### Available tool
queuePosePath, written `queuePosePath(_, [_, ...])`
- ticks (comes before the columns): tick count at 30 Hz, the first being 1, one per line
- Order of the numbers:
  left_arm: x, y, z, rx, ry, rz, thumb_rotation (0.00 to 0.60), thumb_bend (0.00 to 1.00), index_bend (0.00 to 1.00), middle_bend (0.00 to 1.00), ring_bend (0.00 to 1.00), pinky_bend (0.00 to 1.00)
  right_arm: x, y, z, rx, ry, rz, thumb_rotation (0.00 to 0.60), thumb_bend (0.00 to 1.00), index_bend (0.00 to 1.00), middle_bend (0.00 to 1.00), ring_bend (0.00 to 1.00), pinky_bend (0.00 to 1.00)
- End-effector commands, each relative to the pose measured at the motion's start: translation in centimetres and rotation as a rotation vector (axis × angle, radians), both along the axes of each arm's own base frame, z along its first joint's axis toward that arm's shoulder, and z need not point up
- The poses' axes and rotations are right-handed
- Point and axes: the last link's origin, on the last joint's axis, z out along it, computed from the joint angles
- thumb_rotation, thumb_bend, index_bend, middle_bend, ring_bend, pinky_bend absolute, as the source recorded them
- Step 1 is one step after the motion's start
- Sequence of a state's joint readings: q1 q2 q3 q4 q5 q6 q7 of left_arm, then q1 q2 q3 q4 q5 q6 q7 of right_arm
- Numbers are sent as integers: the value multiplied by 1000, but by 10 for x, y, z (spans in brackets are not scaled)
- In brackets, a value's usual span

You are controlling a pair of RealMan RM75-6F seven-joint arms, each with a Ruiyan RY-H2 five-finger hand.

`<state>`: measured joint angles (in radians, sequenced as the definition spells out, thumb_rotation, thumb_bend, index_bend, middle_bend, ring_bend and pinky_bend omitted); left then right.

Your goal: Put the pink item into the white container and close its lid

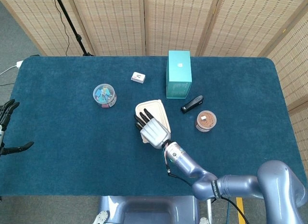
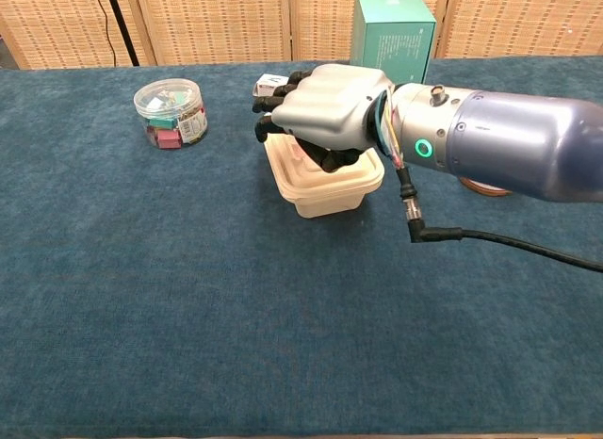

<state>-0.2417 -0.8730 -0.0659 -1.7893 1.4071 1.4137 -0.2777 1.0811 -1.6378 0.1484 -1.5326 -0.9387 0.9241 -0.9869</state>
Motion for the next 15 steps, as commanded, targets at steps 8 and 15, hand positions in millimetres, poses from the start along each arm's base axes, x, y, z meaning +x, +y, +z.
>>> queuePosePath(8, [0, 1, -1, -5, 2, 2, 600, 0, 0, 0, 0, 0, -16, 0, 12, -21, 24, -4, 600, 1000, 139, 0, 0, 0])
queuePosePath(15, [0, 3, -1, -4, 2, 15, 600, 0, 0, 0, 0, 0, -26, 4, 22, -31, 39, 15, 600, 1000, 134, 0, 0, 0])
